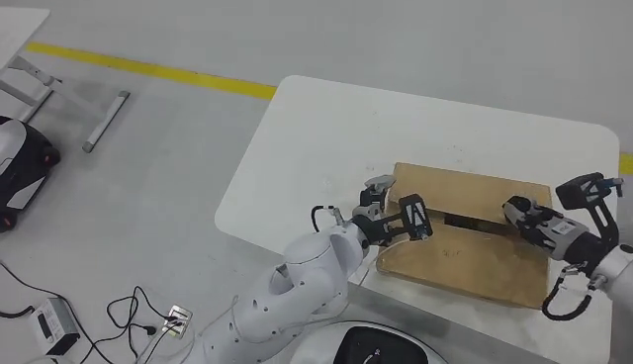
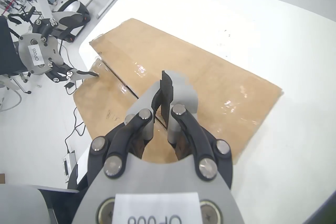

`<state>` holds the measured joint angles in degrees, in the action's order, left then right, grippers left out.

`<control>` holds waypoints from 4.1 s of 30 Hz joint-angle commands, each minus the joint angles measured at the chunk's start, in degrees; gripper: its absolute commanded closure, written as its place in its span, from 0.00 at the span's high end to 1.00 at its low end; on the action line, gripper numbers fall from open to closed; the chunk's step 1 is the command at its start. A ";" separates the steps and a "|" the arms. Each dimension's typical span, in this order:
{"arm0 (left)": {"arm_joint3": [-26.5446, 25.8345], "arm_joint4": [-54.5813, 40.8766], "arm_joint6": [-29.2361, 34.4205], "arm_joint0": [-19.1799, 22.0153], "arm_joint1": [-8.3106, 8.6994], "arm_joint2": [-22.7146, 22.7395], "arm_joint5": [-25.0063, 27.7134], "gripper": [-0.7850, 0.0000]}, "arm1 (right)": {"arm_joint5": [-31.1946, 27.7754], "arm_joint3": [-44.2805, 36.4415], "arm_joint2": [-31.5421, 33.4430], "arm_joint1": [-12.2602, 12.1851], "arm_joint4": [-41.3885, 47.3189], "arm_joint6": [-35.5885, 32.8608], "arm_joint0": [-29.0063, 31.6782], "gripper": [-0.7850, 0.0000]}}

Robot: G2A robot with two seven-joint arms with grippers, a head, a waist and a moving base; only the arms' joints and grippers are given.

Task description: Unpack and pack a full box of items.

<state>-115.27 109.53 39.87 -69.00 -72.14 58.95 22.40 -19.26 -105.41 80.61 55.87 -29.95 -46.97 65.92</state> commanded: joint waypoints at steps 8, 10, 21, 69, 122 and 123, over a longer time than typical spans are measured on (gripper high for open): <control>-0.96 0.30 -0.06 -1.53 0.01 1.21 0.45 1.00 | 7.03 -0.57 -6.27 1.04 -6.89 8.10 1.72 0.00; -1.92 0.43 0.20 -2.24 0.10 1.76 0.84 1.00 | 8.40 -0.22 -7.23 1.24 -7.75 9.04 1.87 0.00; -11.35 2.61 2.76 -13.31 1.52 9.01 3.02 1.00 | 10.99 0.11 -8.32 1.76 -8.47 10.50 1.91 0.00; 23.18 4.36 -5.12 -0.22 -2.10 3.37 -19.93 0.21 | 8.32 1.90 -6.52 2.37 -6.99 9.34 1.86 0.00; 1.03 9.80 -9.68 -1.78 -5.31 1.34 -23.29 1.00 | 8.81 -1.09 -6.02 2.76 -9.03 8.20 3.75 0.00; 1.05 9.77 -9.61 -1.51 -5.42 1.18 -23.29 1.00 | 8.70 -0.99 -6.22 2.78 -9.18 8.11 3.76 0.00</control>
<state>-114.24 119.27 30.24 -70.75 -77.47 60.29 -0.89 -10.47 -106.49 74.56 58.63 -39.04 -38.80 69.68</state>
